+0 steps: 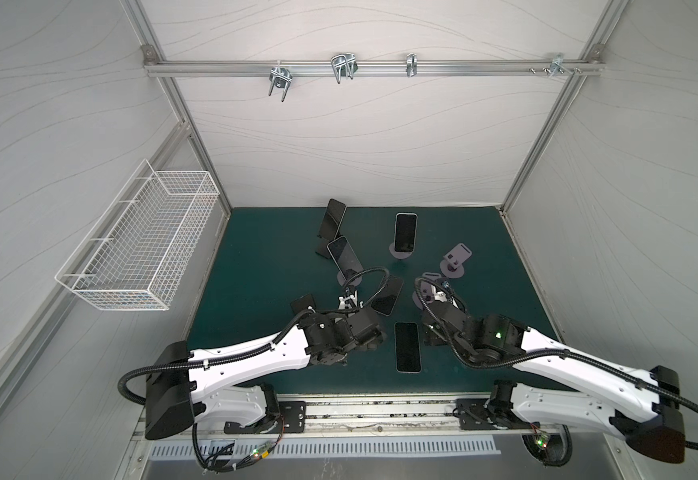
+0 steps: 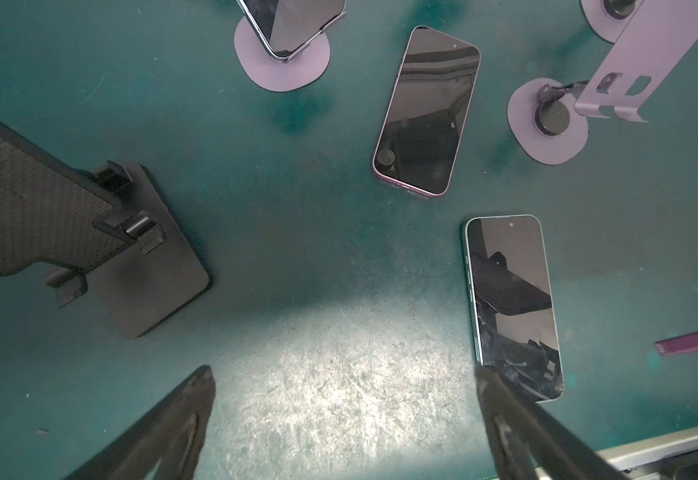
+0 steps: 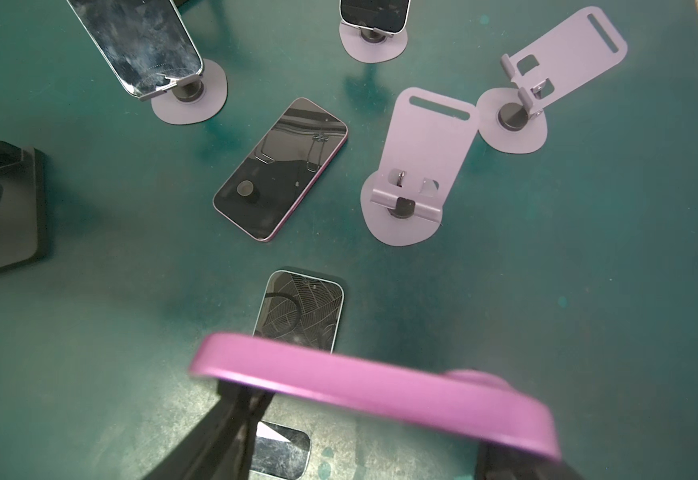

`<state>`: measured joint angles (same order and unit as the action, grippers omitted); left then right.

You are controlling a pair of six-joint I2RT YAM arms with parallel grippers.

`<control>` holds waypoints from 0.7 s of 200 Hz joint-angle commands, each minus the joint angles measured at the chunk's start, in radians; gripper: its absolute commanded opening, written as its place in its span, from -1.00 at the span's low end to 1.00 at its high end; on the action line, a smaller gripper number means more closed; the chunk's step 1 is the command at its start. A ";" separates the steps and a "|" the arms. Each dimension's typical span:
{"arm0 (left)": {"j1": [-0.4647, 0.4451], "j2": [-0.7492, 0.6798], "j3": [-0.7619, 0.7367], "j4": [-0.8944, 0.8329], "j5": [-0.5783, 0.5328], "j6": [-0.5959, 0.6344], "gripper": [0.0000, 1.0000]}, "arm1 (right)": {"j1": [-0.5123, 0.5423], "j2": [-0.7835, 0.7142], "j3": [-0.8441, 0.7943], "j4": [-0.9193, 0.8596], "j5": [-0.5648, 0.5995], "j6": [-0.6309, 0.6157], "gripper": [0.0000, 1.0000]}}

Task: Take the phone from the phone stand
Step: 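Carry the pink phone toward the robot while the left gripper draws back, then lower the pink phone beside the flat teal-edged phone with the right gripper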

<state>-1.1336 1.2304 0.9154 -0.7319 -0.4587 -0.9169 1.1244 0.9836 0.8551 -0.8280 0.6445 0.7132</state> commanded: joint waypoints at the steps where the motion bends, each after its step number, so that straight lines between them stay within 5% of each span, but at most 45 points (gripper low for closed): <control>1: -0.009 0.016 0.029 0.019 -0.009 -0.007 0.98 | 0.025 -0.027 0.007 -0.041 0.064 0.042 0.15; 140: -0.013 0.067 0.058 0.031 -0.002 0.003 0.98 | 0.106 -0.025 0.020 -0.210 0.092 0.160 0.14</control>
<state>-1.1427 1.2827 0.9234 -0.7235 -0.4545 -0.9161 1.2201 0.9779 0.8551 -0.9779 0.7017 0.8249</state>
